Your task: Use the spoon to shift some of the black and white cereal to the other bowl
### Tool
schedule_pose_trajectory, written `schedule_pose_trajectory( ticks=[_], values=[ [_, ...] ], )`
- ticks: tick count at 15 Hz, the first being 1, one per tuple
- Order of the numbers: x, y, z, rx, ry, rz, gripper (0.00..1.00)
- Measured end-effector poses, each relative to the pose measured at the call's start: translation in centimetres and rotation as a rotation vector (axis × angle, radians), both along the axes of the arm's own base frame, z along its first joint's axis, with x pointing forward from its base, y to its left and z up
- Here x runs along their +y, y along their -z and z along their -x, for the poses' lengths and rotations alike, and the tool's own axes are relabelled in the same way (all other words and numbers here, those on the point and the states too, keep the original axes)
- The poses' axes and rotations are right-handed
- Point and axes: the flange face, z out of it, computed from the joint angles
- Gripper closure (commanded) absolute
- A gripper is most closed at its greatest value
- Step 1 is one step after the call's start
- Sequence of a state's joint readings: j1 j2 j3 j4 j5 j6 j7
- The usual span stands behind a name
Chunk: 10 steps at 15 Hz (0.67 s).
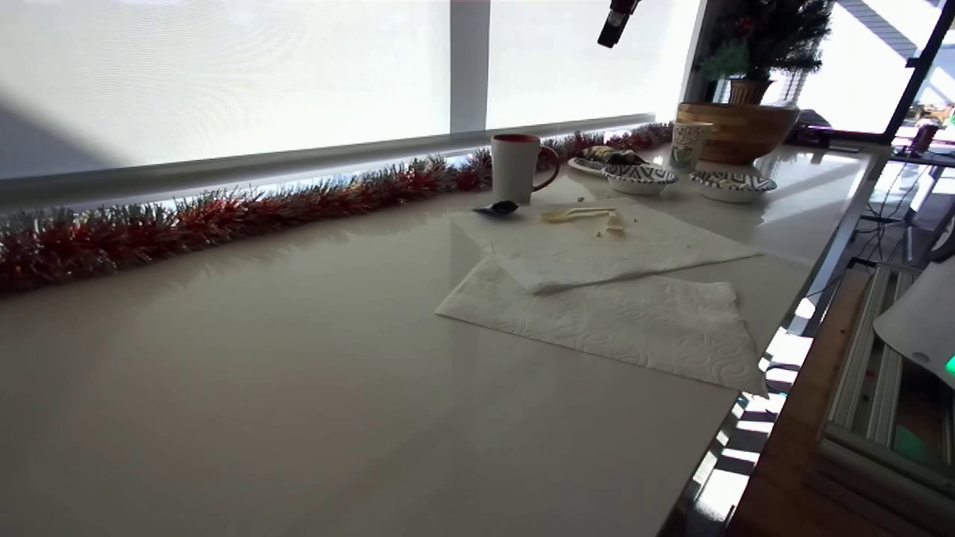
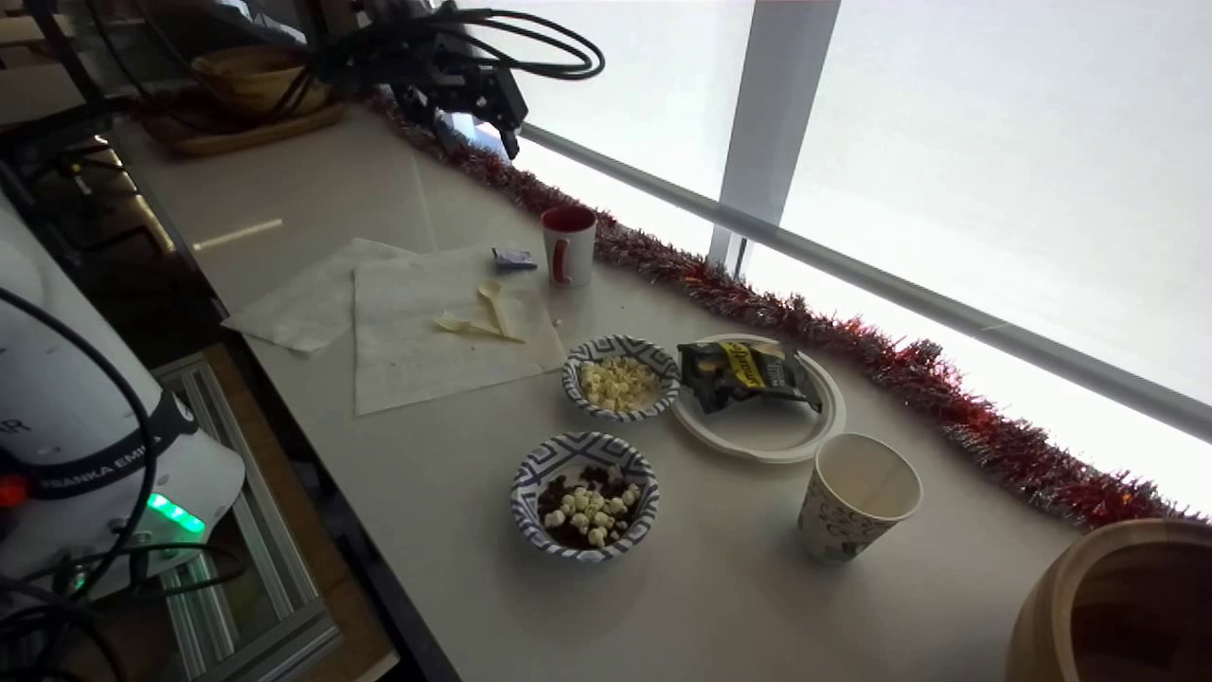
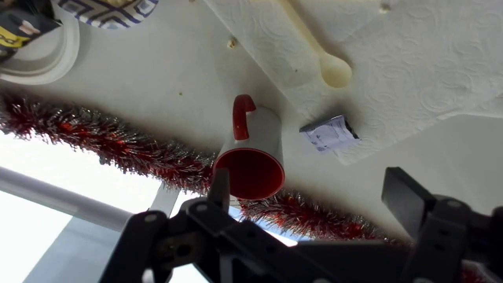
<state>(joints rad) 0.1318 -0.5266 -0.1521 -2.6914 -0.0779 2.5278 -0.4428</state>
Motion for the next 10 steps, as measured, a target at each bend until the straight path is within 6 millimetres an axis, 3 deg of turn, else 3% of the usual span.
schedule_pose_trajectory(
  ticks=[5,10],
  values=[
    [2.5,6.9,-0.8,-0.040,-0.182,-0.011,0.00],
    [2.3,6.2,-1.0,-0.052,-0.175,-0.008,0.00]
  ],
)
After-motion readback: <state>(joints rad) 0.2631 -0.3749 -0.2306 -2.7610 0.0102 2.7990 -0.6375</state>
